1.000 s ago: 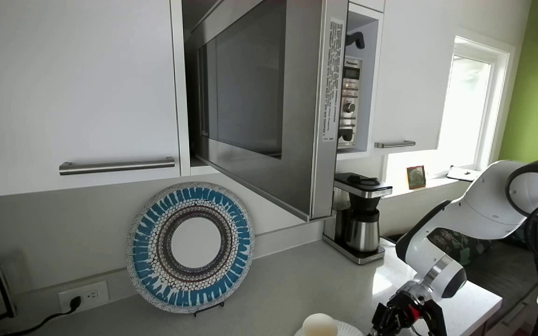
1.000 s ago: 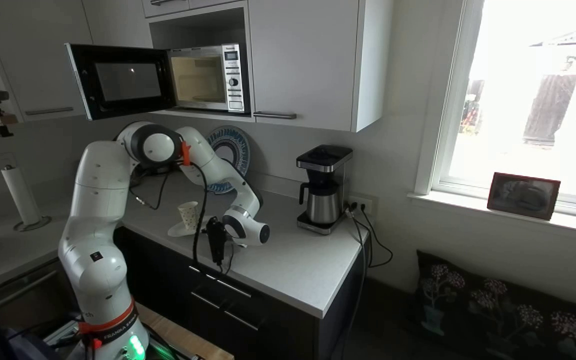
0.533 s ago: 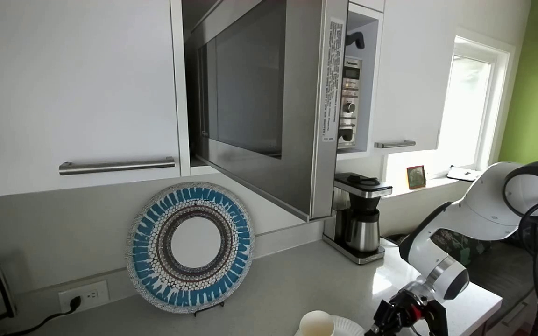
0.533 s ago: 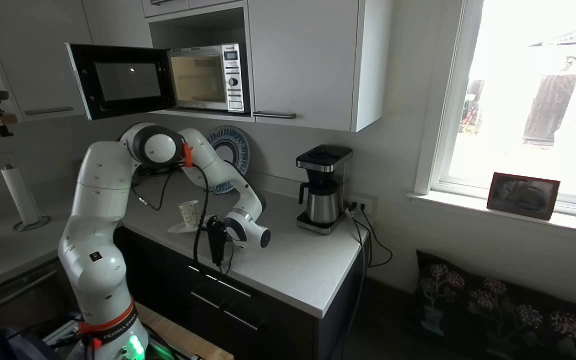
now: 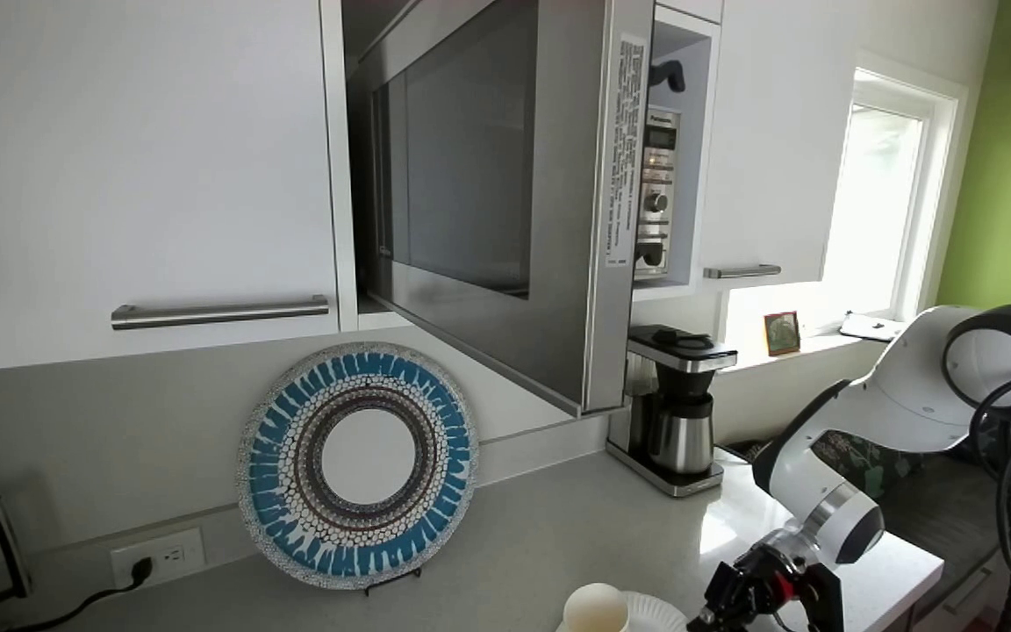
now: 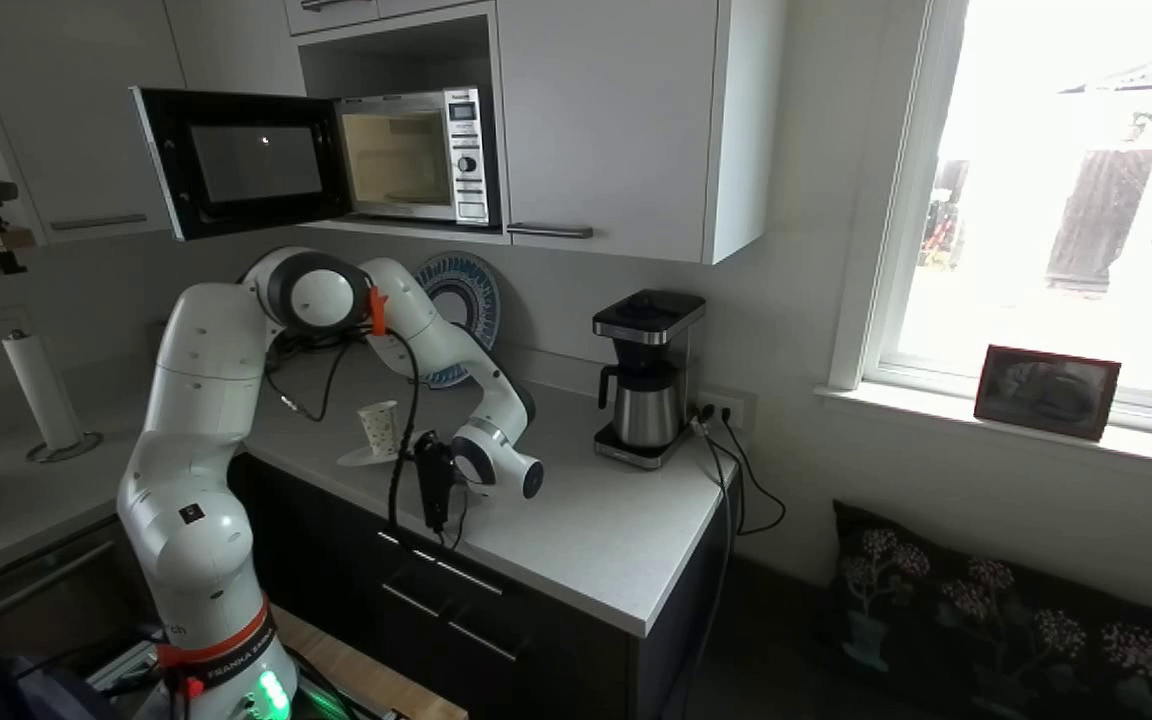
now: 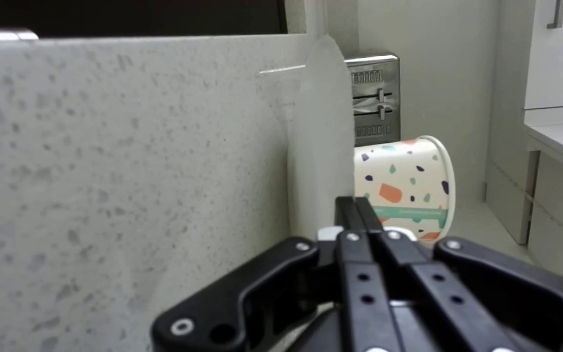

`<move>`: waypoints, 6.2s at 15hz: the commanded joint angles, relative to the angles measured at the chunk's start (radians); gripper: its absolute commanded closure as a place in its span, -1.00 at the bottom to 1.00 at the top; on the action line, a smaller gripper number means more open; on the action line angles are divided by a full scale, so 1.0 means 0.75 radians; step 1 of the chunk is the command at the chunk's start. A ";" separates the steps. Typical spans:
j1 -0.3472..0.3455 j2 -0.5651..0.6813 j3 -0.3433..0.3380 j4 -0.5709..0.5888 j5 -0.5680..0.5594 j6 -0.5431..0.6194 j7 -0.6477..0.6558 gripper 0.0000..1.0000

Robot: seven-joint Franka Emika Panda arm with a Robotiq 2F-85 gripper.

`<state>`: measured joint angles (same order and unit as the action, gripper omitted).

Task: Put the white plate with a paper cup on it inside the microwave

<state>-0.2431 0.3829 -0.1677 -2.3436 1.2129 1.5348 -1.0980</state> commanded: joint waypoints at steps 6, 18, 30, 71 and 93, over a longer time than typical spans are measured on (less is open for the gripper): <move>0.046 0.019 -0.030 0.025 -0.079 0.117 0.086 0.99; 0.075 -0.012 -0.004 0.070 -0.234 0.249 0.231 0.35; 0.086 0.002 0.023 0.099 -0.282 0.258 0.236 0.02; 0.093 0.053 0.086 0.167 -0.388 0.238 0.234 1.00; 0.017 0.124 0.074 0.163 -0.217 0.086 -0.016 1.00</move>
<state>-0.2140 0.4168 -0.1118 -2.2255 1.0173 1.6204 -1.0339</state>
